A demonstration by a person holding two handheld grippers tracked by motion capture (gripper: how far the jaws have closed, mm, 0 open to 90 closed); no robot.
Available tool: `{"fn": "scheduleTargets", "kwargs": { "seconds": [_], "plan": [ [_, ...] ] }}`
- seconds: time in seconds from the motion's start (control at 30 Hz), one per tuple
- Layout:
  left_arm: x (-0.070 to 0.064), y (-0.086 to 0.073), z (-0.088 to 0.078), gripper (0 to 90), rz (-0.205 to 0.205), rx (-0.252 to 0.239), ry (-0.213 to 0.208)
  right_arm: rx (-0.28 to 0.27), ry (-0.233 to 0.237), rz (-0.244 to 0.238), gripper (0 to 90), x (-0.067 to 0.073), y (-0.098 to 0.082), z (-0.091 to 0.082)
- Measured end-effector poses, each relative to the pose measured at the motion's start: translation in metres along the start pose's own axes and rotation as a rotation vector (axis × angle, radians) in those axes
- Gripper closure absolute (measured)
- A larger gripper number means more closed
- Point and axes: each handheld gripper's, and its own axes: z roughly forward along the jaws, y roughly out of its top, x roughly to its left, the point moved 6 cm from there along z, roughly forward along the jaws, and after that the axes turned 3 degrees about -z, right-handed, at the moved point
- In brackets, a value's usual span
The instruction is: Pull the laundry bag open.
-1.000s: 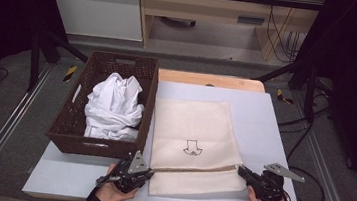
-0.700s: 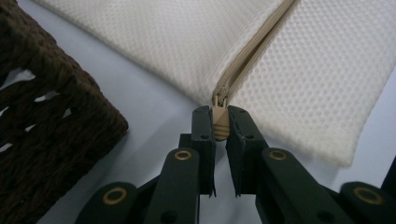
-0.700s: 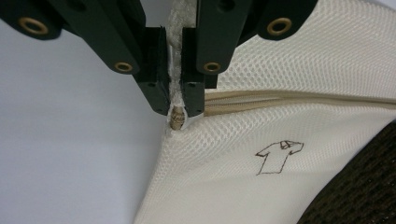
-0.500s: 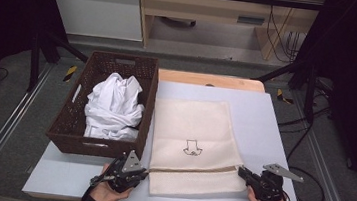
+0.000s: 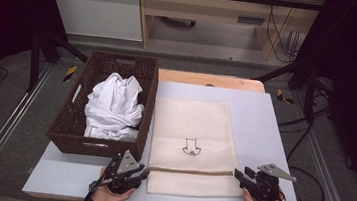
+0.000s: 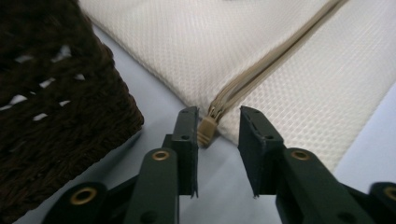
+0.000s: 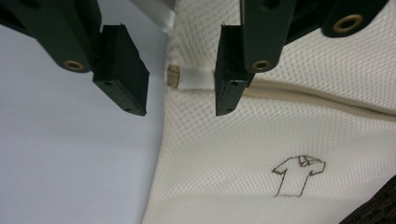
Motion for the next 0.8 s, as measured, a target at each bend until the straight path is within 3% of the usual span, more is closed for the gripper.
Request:
{"fn": "scheduleTargets", "kwargs": {
  "seconds": [0.13,0.3,0.4,0.47,0.53,0.7,0.77,0.8],
  "plan": [
    [-0.012,0.0,-0.004,60.9,-0.021,-0.026,-0.024,-0.013,-0.027,-0.032,52.0,0.0,0.011,0.004],
    [-0.021,-0.01,0.008,58.6,-0.037,0.024,-0.056,0.027,-0.055,-0.052,53.7,-0.002,0.017,0.022],
    [-0.021,-0.011,0.013,58.9,-0.042,0.029,-0.047,0.038,-0.062,-0.039,56.3,-0.005,0.019,0.032],
    [-0.02,-0.011,0.013,65.6,-0.038,0.032,-0.023,0.06,-0.067,-0.028,59.5,-0.006,0.017,0.037],
    [-0.018,-0.01,0.013,72.3,-0.038,0.04,-0.026,0.092,-0.062,-0.031,64.4,-0.006,0.015,0.04],
    [-0.018,-0.006,0.014,83.9,-0.001,0.047,-0.018,0.098,-0.078,-0.032,83.0,-0.005,0.014,0.039],
    [-0.015,-0.004,0.014,85.7,0.004,0.043,0.002,0.095,-0.08,-0.022,84.7,-0.004,0.014,0.037],
    [-0.013,-0.004,0.014,85.7,-0.001,0.041,-0.007,0.094,-0.076,-0.024,85.0,-0.004,0.014,0.035]
  ]
}}
